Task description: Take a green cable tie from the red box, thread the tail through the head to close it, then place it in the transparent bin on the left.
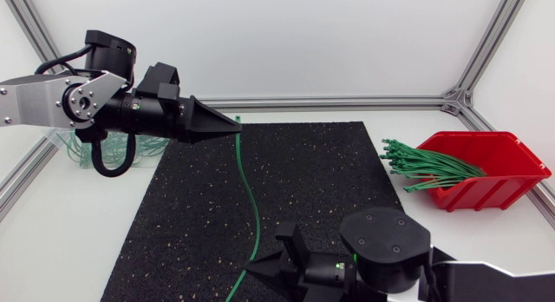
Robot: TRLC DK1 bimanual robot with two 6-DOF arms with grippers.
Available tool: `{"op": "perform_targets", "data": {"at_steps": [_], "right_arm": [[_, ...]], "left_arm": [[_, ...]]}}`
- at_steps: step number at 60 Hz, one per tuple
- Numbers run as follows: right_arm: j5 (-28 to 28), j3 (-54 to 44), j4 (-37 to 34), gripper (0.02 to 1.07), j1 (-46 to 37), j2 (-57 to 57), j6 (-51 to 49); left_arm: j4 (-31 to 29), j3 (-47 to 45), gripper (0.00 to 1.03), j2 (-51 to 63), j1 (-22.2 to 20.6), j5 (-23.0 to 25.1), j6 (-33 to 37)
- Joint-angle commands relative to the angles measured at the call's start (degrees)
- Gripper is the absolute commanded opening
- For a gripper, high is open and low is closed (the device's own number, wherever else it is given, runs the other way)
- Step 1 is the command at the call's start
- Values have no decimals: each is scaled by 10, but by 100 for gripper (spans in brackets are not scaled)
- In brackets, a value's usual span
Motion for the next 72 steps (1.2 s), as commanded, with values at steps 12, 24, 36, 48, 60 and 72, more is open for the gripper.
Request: {"op": "perform_targets", "data": {"at_steps": [12,24,36,48,60,72], "right_arm": [[19,37,-62,8,11,-52,260],[-54,115,-264,7,11,-120,403],[-72,198,-419,7,4,-169,610],[-176,275,-543,8,1,-181,691],[-293,334,-599,7,-38,-184,780],[-395,362,-595,8,-80,-182,881]], "left_arm": [[7,-50,4,-46,-19,4,26],[27,-85,4,-79,-39,-2,24],[69,-123,4,-139,-71,-28,-23],[241,-187,4,-207,-102,-59,-179],[276,-230,4,-275,-119,-85,-239],[309,-269,4,-330,-157,-130,-301]]}}
